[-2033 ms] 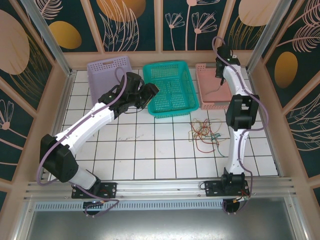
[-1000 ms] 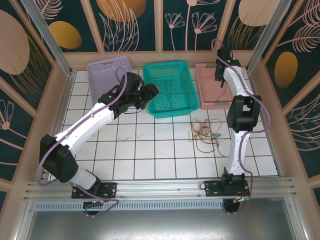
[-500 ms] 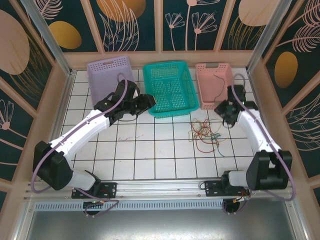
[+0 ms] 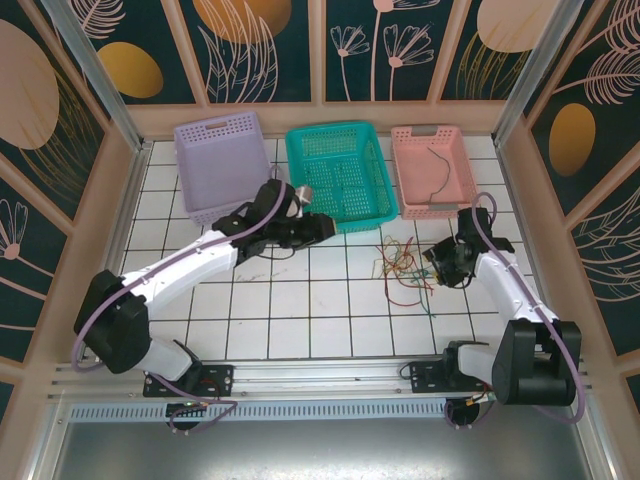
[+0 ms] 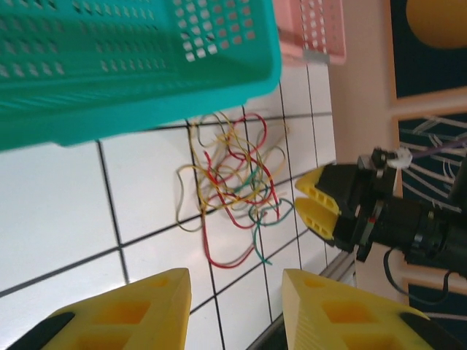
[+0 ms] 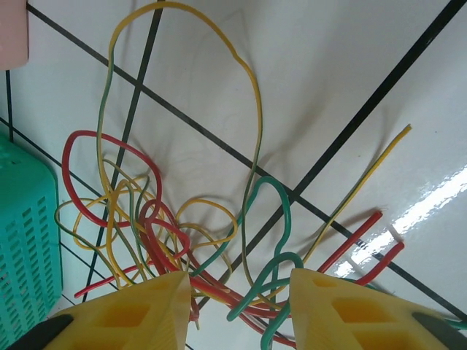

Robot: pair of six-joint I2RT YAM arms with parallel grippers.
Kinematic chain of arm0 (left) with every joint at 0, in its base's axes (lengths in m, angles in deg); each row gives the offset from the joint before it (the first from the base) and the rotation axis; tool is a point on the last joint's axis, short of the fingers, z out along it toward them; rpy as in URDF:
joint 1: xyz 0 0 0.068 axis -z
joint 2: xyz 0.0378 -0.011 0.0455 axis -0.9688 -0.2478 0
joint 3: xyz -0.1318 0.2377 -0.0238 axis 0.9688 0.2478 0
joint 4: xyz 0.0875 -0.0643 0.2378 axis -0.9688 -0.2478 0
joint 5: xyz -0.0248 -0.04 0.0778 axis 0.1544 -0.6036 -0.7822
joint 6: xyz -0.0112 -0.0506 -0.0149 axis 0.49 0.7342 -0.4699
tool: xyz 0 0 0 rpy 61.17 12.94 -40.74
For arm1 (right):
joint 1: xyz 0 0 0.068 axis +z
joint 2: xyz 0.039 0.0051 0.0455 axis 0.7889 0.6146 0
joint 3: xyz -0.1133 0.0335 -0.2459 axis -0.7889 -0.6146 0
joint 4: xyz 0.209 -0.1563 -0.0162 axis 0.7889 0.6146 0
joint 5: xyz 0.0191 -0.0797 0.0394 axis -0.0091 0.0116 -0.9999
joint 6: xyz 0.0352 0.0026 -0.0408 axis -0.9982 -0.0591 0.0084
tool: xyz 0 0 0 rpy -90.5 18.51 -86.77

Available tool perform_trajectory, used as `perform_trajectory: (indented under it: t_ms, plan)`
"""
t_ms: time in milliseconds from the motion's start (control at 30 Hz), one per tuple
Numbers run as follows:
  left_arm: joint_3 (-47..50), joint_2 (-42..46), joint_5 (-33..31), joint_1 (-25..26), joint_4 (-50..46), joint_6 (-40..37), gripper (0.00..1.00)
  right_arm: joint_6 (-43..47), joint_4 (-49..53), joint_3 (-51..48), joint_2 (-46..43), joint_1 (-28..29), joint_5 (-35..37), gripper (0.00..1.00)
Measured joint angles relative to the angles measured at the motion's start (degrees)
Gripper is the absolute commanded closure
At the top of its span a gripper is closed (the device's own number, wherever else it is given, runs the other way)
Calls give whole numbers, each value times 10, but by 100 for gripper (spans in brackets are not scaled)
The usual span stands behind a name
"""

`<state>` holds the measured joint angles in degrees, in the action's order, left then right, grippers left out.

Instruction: Untangle the cables

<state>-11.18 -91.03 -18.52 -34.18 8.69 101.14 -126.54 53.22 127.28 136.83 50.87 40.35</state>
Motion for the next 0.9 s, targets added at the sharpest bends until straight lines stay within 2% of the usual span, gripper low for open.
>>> perform_trajectory:
  t_ms: [200,400,533,767,900]
  plan:
    - [-17,-34,-1,31,9,11,58,-3,44,2,-55,-12,20,49]
    - [-38,-50,-4,33,20,12,54,-37,40,-35,-109,-13,-6,51]
    - [-55,-74,-3,46,32,12,51,-91,-2,-92,-113,-13,-42,59]
    - [-82,-120,2,82,42,17,48,-116,-55,-73,-67,-9,-47,64]
    - [-115,-161,3,97,49,19,47,-104,-73,-65,-60,-9,-45,81]
